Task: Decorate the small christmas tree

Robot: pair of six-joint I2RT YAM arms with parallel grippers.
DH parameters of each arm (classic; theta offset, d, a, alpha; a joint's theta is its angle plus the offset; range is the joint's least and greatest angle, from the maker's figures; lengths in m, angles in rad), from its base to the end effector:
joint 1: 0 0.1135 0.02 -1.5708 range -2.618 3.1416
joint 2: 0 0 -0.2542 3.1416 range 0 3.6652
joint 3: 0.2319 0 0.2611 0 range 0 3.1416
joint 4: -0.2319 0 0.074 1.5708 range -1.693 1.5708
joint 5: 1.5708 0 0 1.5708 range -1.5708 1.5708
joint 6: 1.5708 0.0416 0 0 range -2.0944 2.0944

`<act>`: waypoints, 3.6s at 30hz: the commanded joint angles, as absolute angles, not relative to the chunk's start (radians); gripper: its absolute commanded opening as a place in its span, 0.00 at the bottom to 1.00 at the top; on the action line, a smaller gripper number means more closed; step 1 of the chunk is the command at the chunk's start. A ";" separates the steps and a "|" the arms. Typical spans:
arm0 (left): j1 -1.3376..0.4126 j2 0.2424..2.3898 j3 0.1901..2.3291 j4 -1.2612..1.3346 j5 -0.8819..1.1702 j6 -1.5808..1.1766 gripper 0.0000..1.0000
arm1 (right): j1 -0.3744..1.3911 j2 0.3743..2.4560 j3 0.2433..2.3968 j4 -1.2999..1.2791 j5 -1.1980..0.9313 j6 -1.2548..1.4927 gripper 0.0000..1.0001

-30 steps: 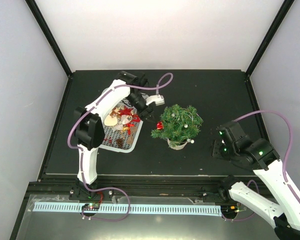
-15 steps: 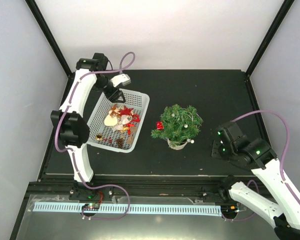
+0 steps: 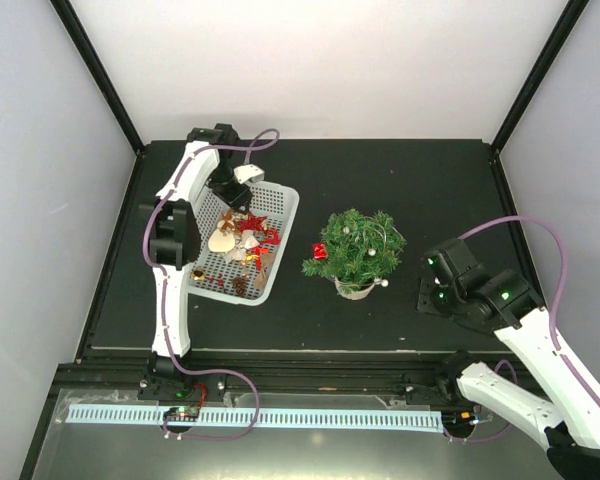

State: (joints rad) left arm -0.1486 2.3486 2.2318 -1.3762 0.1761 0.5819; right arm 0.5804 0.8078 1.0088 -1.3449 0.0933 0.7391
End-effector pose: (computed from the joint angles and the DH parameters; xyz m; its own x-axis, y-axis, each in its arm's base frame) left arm 0.4605 -0.0763 0.2100 -0.7362 0.6574 -0.1609 0.6749 0.7306 -0.1032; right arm 0.1101 0.0676 0.3017 -0.9086 0.2062 -0.3631 0.1331 0.9672 0.2162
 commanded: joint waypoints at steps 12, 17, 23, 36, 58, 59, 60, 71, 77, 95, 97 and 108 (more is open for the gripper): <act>-0.130 2.377 2.132 -1.259 0.044 0.596 0.51 | 0.574 0.807 0.989 -1.307 0.083 0.738 0.48; -0.130 2.387 2.140 -1.303 0.149 0.604 0.42 | 0.574 0.816 0.991 -1.311 0.079 0.730 0.48; -0.140 2.340 2.114 -1.330 0.286 0.634 0.45 | 0.574 0.825 0.991 -1.306 0.069 0.723 0.48; -0.180 2.377 2.088 -1.324 0.218 0.630 0.63 | 0.574 0.838 1.021 -1.326 0.075 0.712 0.48; -0.250 2.202 1.688 -1.047 0.035 0.552 0.65 | 0.574 0.828 1.016 -1.318 0.074 0.724 0.48; -0.250 2.201 1.677 -1.037 0.032 0.551 0.65 | 0.575 0.828 1.015 -1.316 0.072 0.725 0.48; -0.250 2.202 1.668 -1.030 0.026 0.549 0.66 | 0.574 0.828 1.015 -1.315 0.070 0.725 0.48; -0.250 2.157 1.662 -1.006 0.037 0.531 0.41 | 0.574 0.821 1.008 -1.318 0.072 0.729 0.48; -0.250 2.128 1.675 -1.028 0.050 0.533 0.41 | 0.574 0.819 1.006 -1.315 0.072 0.730 0.48; -0.249 2.061 1.697 -1.083 0.076 0.549 0.26 | 0.574 0.815 1.015 -1.314 0.072 0.718 0.47; -0.249 2.071 1.698 -1.086 0.076 0.548 0.15 | 0.574 0.811 1.016 -1.321 0.073 0.718 0.47; -0.249 2.098 1.674 -1.090 0.072 0.547 0.30 | 0.574 0.795 1.015 -1.341 0.078 0.724 0.47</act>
State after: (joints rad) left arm -0.2481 2.0895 1.6779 -1.0664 0.0635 0.5453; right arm 0.5804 0.8028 0.9966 -1.3319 0.0689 0.7193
